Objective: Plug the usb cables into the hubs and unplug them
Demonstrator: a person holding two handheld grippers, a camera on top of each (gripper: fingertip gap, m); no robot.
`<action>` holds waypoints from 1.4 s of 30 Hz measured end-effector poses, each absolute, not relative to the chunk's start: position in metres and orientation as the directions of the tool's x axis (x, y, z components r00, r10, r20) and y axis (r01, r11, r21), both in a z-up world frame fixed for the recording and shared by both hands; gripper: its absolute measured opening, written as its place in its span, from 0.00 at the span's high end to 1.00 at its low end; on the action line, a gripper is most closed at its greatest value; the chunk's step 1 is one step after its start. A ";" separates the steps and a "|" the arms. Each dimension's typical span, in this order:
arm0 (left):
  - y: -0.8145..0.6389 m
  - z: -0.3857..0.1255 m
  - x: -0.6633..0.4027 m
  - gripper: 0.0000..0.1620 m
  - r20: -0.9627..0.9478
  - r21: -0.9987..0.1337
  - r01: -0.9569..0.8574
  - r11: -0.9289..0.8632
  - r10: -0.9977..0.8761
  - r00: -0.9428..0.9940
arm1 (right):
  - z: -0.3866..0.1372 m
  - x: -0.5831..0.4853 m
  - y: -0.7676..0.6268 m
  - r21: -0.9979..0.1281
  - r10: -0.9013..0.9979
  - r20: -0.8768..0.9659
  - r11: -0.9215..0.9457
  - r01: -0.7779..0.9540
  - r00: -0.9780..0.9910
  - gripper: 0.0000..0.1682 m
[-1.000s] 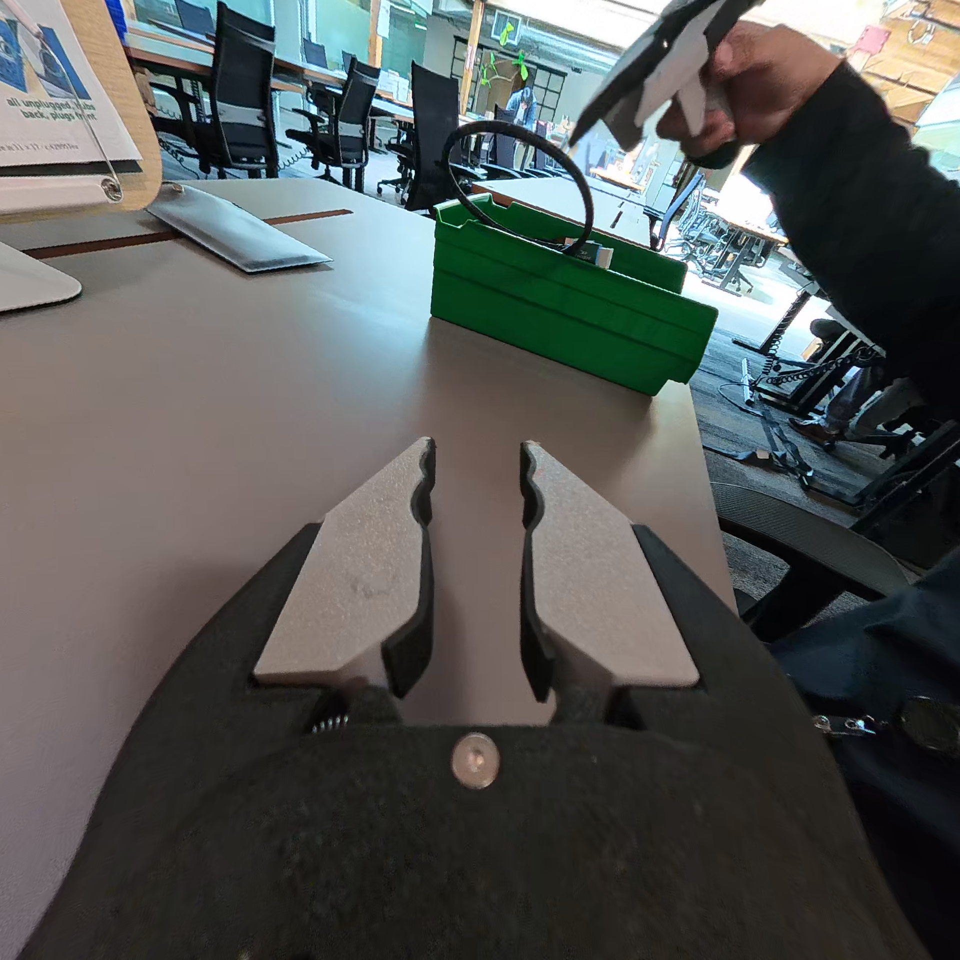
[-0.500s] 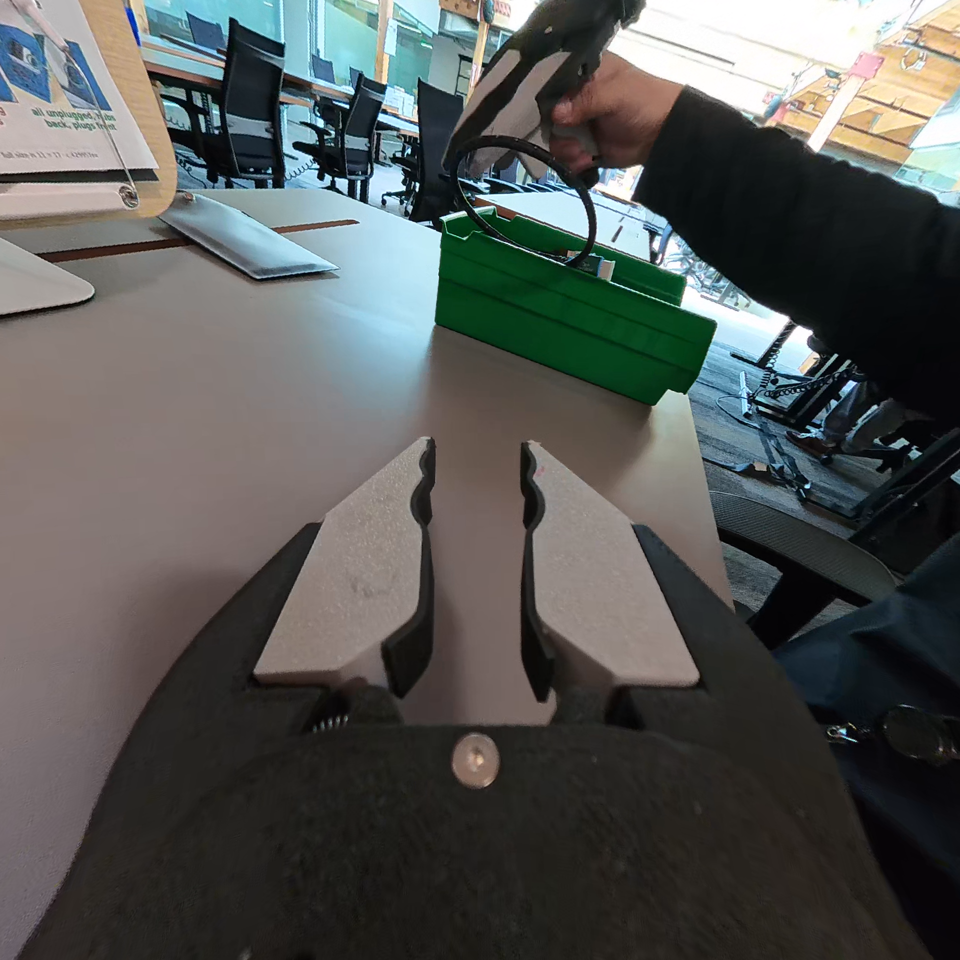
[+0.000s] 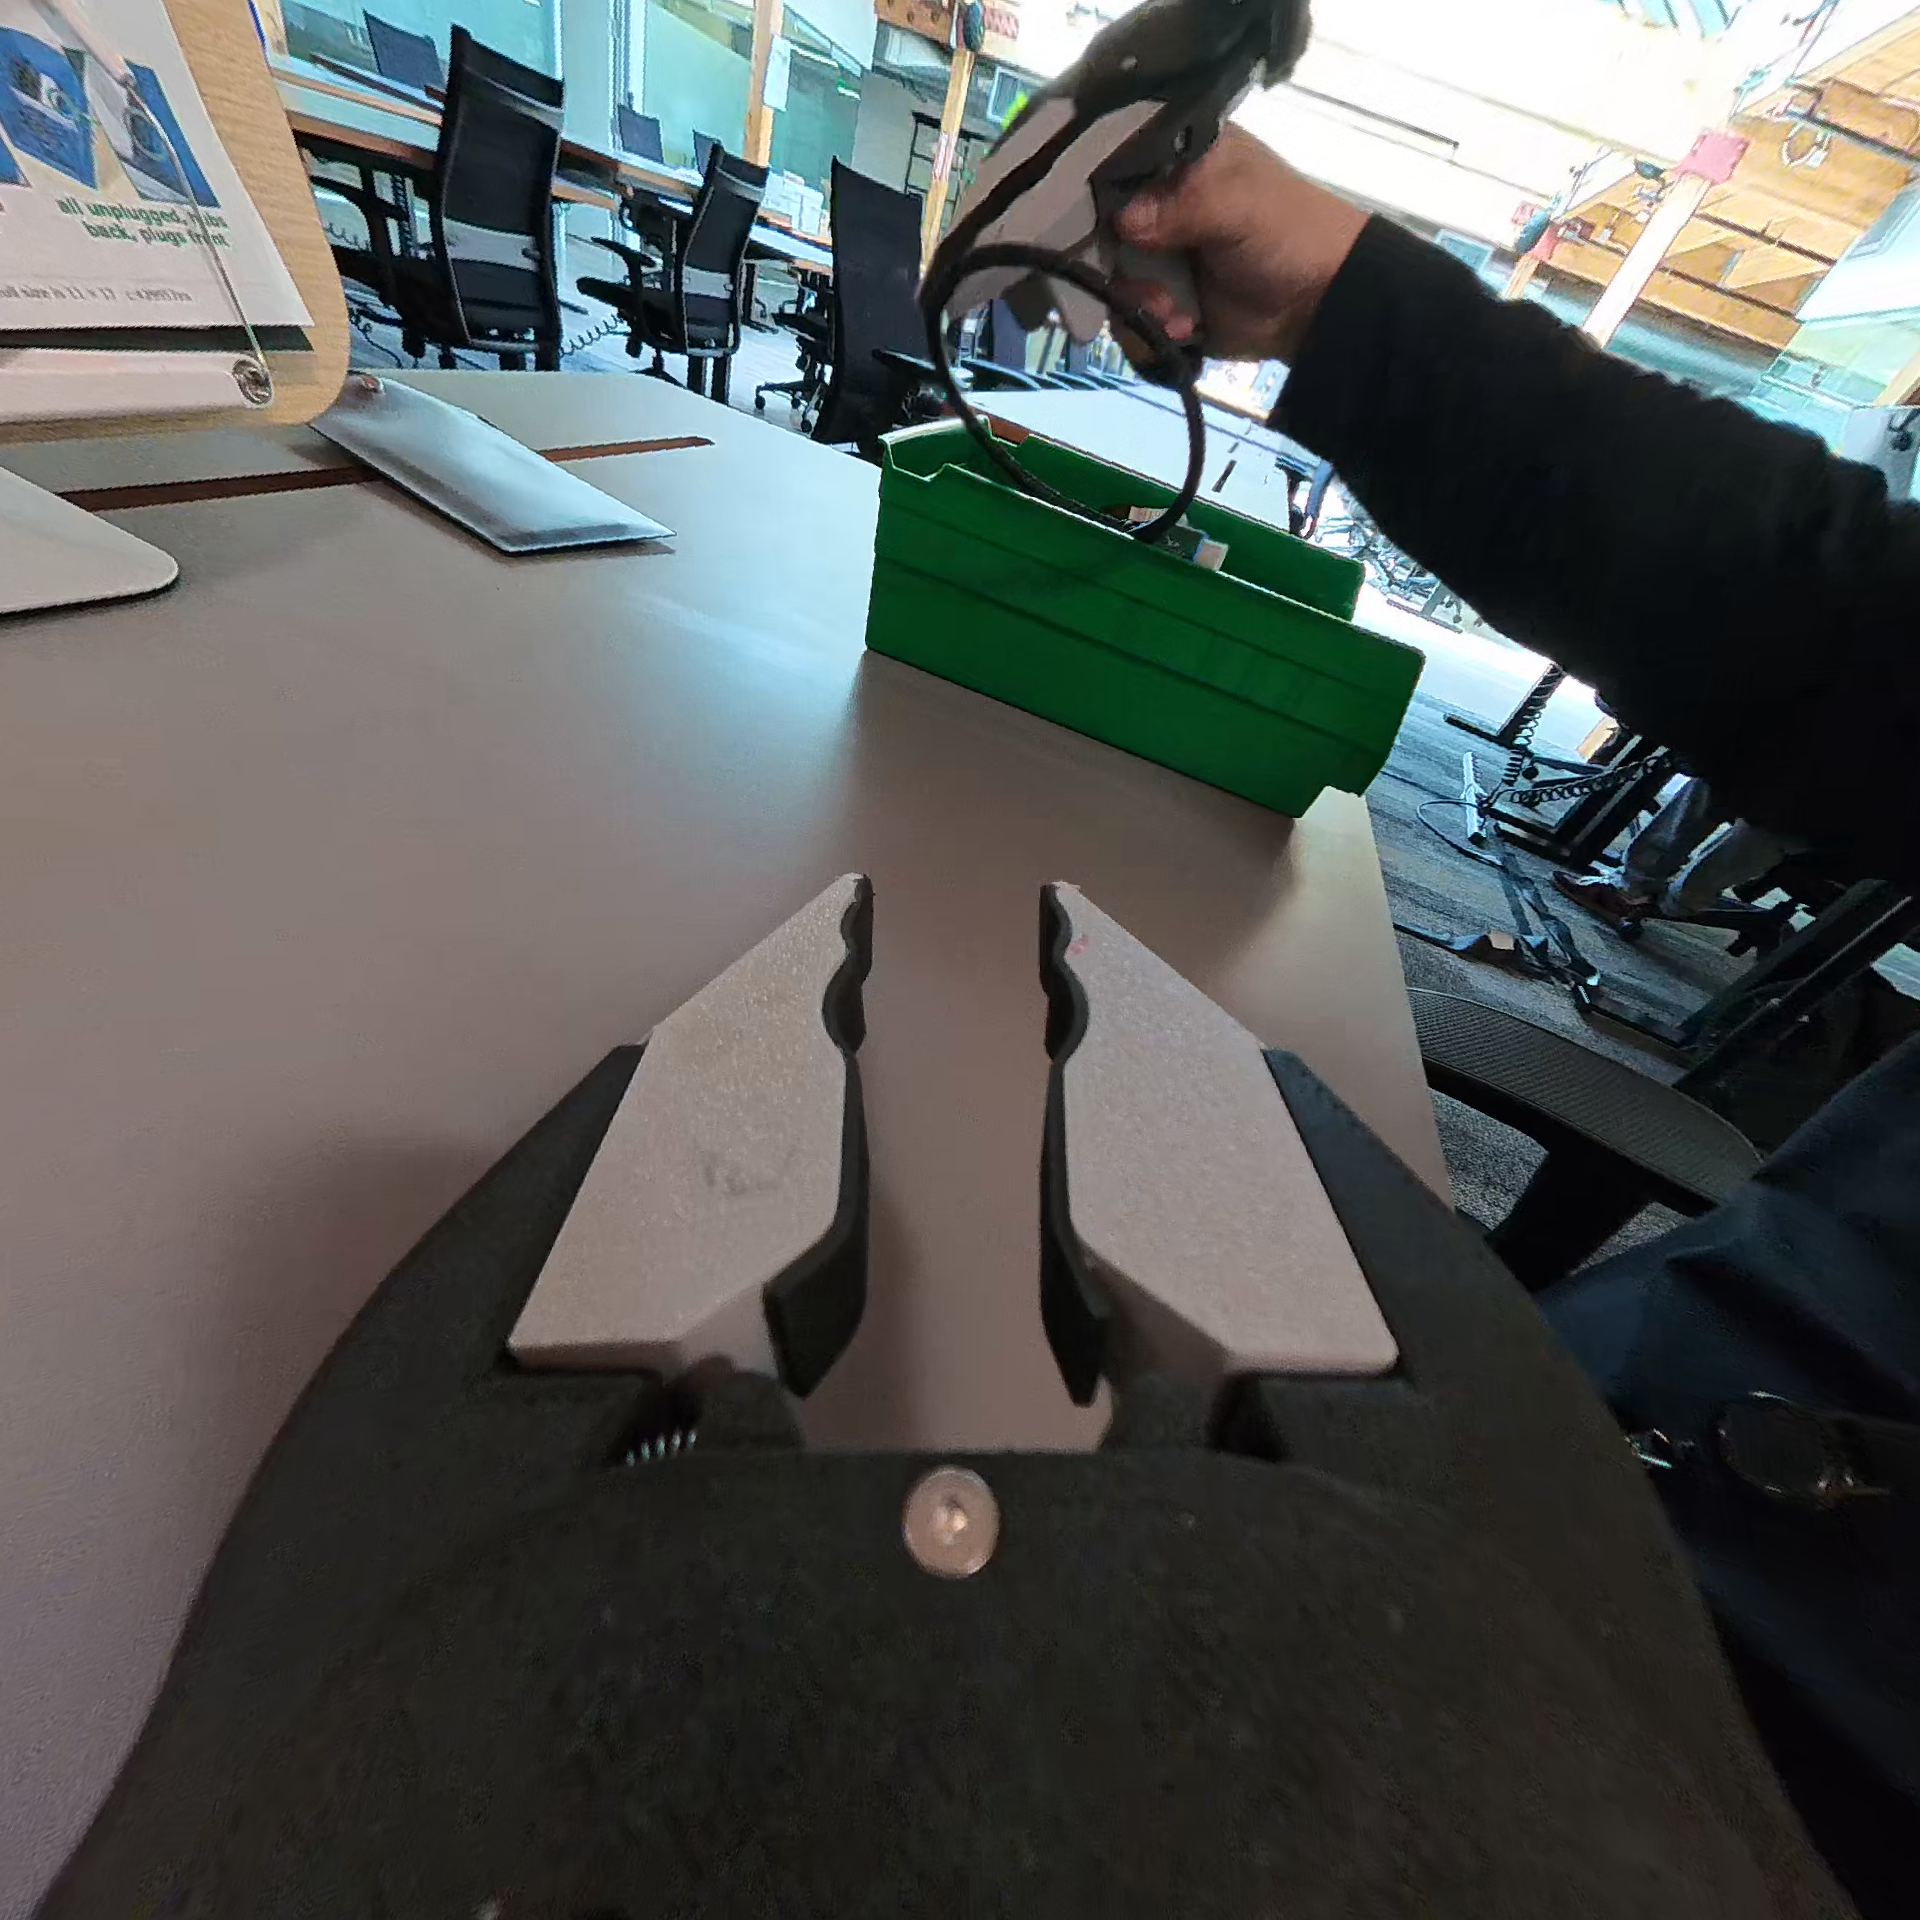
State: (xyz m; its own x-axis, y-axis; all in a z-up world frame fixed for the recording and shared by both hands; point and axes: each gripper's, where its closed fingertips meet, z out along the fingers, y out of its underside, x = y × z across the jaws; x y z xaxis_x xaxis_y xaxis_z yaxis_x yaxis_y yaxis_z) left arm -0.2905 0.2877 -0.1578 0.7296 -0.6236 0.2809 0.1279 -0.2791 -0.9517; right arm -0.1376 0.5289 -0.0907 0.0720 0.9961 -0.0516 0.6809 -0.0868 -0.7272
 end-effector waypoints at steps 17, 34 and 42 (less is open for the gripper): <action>0.289 -0.157 -0.295 0.83 0.321 -0.941 0.170 -0.294 -0.610 0.724 | -0.209 -0.011 0.569 -0.341 0.711 -0.250 -0.700 0.628 0.657 0.97; 0.287 -0.159 -0.291 0.84 0.313 -0.941 0.148 -0.303 -0.619 0.720 | -0.216 -0.037 0.576 -0.075 0.756 -0.140 -0.652 0.754 0.640 0.88; 0.286 -0.161 -0.287 0.83 0.293 -0.945 0.118 -0.305 -0.628 0.721 | -0.187 -0.018 0.582 -0.165 0.755 -0.087 -0.654 0.738 0.650 0.68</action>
State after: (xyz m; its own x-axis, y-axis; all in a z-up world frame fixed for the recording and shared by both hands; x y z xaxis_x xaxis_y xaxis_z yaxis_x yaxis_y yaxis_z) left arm -0.2873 0.2856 -0.1612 0.7209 -0.6280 0.2930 0.1180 -0.3054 -0.9449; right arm -0.0185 0.5821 -0.1873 0.6500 0.7550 -0.0866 0.7380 -0.6543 -0.1651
